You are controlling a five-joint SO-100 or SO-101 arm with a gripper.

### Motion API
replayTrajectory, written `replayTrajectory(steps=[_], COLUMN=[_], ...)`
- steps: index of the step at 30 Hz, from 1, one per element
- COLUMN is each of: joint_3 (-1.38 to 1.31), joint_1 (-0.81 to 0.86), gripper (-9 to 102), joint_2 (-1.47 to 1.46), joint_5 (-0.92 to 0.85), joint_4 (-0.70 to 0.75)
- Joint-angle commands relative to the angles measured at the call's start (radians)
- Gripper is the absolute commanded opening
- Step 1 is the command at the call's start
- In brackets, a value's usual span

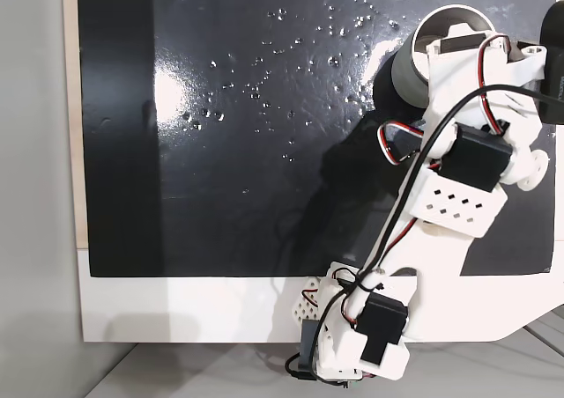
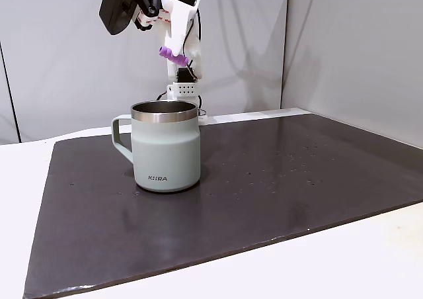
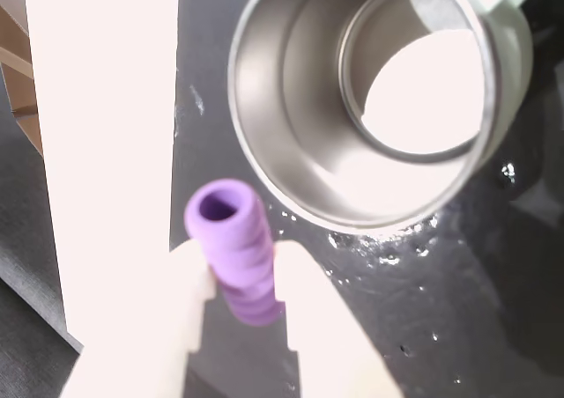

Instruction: Grasp a pengrip and put it in the cup.

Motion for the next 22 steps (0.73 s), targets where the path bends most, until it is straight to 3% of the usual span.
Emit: replayTrajectory(steps=[1, 6, 11, 22], joint_3=[-0.069, -0.057, -0.052, -0.06], joint_1=[-0.008, 0.0, 0.0, -0.011], gripper=[0, 0, 22, 23], joint_2=[-0.017, -0.035, -0.037, -0.011], joint_5=[0.014, 0.017, 0.025, 0.028], joint_4=[-0.034, -0.052, -0.057, -0.044])
